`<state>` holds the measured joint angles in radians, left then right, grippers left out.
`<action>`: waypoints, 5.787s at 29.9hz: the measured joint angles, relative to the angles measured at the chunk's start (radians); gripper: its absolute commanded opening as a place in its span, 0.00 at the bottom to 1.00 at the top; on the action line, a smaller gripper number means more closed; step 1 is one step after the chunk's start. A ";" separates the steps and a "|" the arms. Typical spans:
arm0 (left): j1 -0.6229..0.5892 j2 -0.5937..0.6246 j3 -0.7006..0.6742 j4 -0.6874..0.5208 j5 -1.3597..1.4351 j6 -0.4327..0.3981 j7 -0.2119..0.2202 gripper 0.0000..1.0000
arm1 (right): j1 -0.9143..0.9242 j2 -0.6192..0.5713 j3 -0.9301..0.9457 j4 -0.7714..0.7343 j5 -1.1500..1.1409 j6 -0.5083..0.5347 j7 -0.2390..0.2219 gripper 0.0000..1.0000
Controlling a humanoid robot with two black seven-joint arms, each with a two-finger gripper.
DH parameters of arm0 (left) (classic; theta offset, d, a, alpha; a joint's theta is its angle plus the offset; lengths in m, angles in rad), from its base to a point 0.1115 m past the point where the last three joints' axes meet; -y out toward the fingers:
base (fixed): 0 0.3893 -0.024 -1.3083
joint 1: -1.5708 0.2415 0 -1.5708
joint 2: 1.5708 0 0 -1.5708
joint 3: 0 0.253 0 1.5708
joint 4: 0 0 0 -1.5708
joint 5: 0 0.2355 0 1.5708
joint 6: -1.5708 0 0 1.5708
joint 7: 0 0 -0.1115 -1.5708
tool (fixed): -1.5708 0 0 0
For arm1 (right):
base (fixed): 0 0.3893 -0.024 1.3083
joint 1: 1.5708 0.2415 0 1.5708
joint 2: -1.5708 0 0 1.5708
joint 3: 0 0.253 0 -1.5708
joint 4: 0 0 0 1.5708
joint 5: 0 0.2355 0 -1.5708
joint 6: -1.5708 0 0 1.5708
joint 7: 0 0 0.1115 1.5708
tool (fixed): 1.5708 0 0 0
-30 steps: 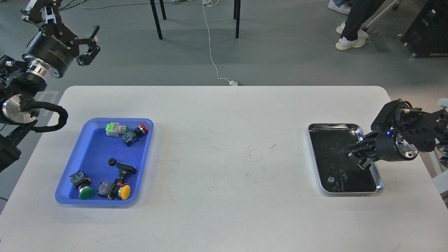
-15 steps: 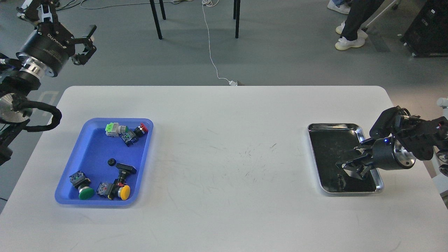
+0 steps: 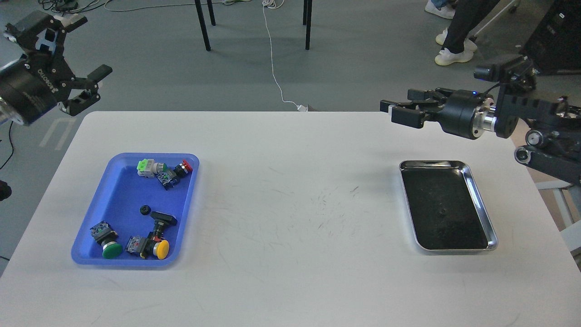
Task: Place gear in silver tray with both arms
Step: 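Raise the right arm away from the silver tray, then lower the left gripper into the blue tray and grasp another black gear, then lift the second black gear and set it on the table center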
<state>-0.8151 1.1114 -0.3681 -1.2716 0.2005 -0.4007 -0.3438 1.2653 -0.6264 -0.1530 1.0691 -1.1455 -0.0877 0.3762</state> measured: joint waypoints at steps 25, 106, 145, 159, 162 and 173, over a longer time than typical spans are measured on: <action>0.021 -0.181 0.154 -0.068 1.745 0.204 0.007 0.91 | -0.527 0.240 0.831 -0.173 1.045 0.291 0.009 0.99; 0.034 -0.272 0.228 0.179 1.512 -0.015 0.119 0.12 | -0.733 0.235 1.093 -0.105 1.066 0.381 0.010 0.99; -0.205 -1.093 0.281 0.289 1.530 -0.075 0.294 0.14 | -0.667 0.155 1.107 -0.008 1.064 0.363 0.009 0.99; -0.201 -1.111 0.282 0.466 1.528 -0.037 0.293 0.16 | -0.667 0.156 1.102 -0.006 1.064 0.364 0.007 0.99; -0.195 -1.112 0.283 0.460 1.525 -0.036 0.290 0.16 | -0.667 0.156 1.101 -0.006 1.064 0.364 0.007 0.99; -0.194 -1.111 0.283 0.382 1.518 -0.033 0.279 0.16 | -0.666 0.157 1.098 -0.005 1.063 0.364 0.006 0.99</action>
<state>-1.0090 0.0000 -0.0855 -0.8895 1.7186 -0.4341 -0.0647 0.5989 -0.4692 0.9452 1.0638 -0.0827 0.2762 0.3821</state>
